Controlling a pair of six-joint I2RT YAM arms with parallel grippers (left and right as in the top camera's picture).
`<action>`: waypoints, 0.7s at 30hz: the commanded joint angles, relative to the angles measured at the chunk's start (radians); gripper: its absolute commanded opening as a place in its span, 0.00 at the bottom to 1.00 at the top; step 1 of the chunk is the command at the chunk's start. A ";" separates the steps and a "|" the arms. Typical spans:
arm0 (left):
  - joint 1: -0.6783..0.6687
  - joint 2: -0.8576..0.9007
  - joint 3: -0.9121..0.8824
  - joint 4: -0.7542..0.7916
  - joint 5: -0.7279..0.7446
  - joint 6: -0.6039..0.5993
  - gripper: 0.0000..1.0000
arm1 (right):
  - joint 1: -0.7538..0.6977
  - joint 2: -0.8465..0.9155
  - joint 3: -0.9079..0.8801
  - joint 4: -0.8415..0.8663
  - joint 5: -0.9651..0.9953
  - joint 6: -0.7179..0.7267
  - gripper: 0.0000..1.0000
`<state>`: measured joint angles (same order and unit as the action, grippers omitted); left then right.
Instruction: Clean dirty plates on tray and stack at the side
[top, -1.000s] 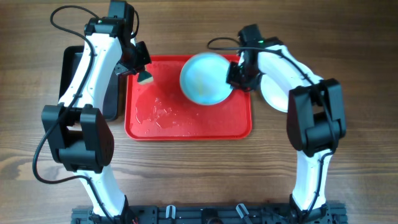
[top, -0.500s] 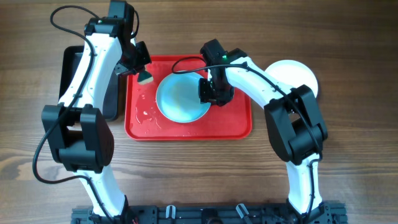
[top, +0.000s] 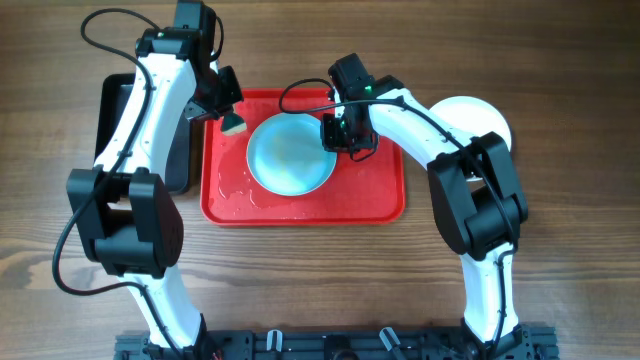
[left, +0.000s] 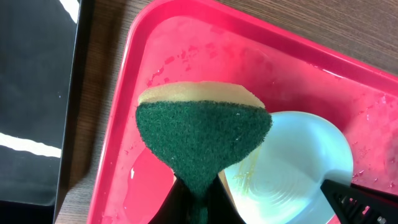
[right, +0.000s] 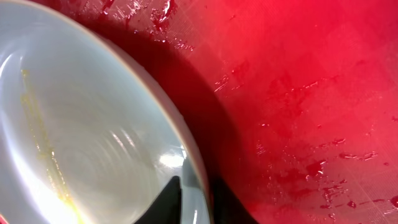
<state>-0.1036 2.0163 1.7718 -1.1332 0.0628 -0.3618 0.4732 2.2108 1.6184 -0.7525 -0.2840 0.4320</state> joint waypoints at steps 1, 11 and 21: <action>-0.003 -0.018 -0.010 0.002 0.016 -0.013 0.04 | 0.002 0.032 0.011 0.008 0.009 -0.013 0.06; -0.058 -0.018 -0.152 0.102 0.035 -0.012 0.04 | 0.008 0.032 0.011 0.020 0.008 0.039 0.04; -0.143 -0.017 -0.301 0.288 0.038 0.146 0.04 | 0.012 0.032 0.011 0.023 0.009 0.038 0.04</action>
<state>-0.2192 2.0148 1.5124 -0.8822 0.0814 -0.3099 0.4770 2.2135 1.6184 -0.7345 -0.2840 0.4519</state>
